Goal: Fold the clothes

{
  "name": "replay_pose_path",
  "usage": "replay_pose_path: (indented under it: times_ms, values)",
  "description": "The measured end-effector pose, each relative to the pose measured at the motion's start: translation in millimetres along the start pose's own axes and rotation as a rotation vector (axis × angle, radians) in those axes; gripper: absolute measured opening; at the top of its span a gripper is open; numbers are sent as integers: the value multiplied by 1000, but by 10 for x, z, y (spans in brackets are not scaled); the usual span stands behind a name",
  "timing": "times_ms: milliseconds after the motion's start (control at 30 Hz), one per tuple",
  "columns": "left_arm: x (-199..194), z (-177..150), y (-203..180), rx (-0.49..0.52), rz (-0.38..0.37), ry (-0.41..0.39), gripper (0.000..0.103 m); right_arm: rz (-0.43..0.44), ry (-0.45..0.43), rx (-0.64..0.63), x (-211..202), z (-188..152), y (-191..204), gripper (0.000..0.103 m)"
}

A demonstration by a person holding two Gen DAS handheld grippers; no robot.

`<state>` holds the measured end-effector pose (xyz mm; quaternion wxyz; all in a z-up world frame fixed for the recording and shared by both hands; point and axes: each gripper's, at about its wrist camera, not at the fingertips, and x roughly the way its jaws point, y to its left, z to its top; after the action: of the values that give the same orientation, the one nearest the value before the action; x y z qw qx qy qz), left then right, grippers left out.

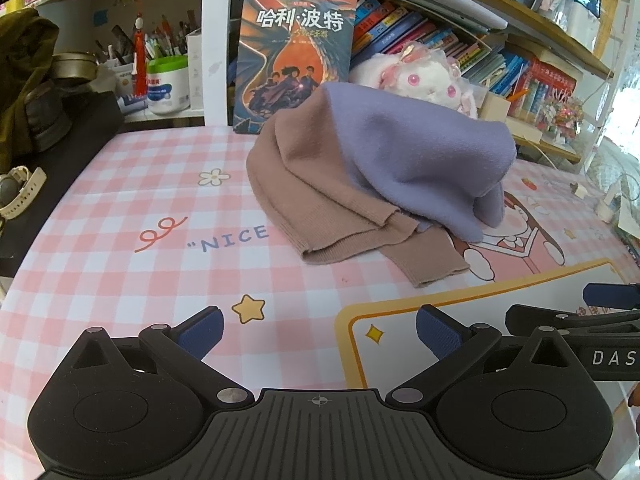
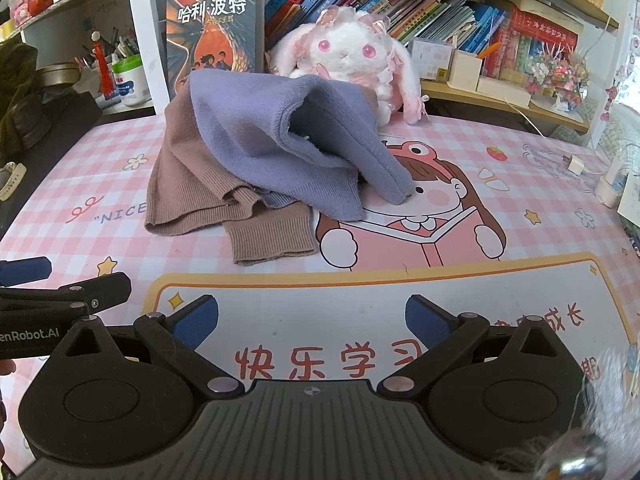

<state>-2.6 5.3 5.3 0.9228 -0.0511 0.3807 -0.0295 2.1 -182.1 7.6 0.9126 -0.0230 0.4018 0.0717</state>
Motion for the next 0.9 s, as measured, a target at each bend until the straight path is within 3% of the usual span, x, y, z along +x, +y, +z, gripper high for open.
replay_pose_path:
  times_ms: [533, 900]
  values:
    - [-70, -33, 38, -1, -48, -21, 103, -30, -30, 7, -101, -60, 53, 100]
    - [-89, -36, -50, -4, -37, -33, 103, 6, -25, 25, -90, -91, -30, 98]
